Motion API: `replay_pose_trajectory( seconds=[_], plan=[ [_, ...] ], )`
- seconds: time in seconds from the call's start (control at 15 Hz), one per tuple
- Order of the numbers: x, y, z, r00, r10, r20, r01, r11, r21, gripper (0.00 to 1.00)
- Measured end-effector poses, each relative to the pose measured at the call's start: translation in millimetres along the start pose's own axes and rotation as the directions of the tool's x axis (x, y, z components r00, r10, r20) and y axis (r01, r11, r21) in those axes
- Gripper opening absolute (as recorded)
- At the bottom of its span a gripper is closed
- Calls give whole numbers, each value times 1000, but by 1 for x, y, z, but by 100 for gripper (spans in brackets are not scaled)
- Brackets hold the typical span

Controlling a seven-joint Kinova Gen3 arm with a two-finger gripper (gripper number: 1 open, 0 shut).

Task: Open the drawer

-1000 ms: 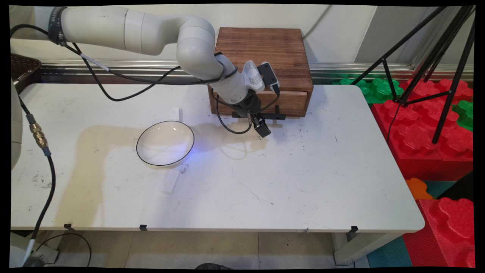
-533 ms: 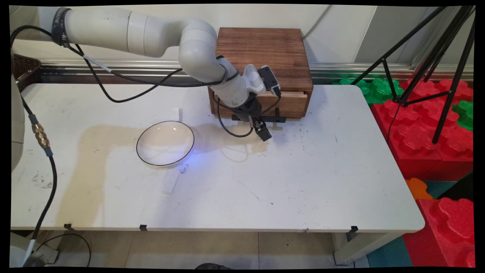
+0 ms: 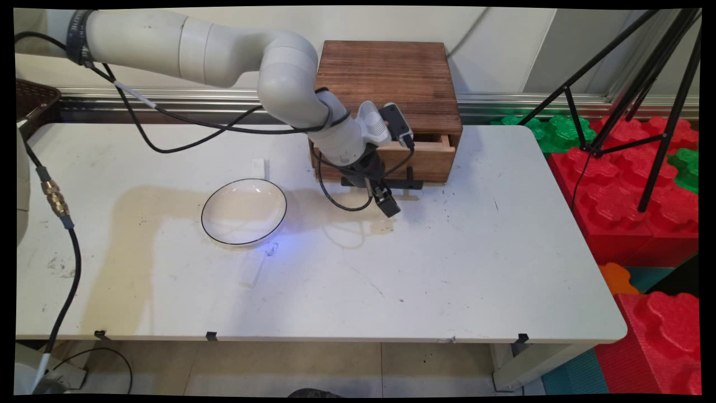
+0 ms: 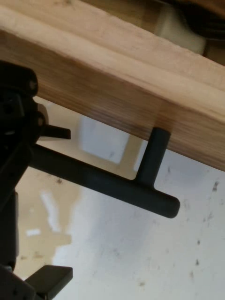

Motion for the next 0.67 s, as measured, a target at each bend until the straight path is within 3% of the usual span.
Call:
replay_pose_trajectory(
  seconds=[0.67],
  plan=[
    [-20,39,-22,1000,8,13,-7,1000,-27,100]
  ],
)
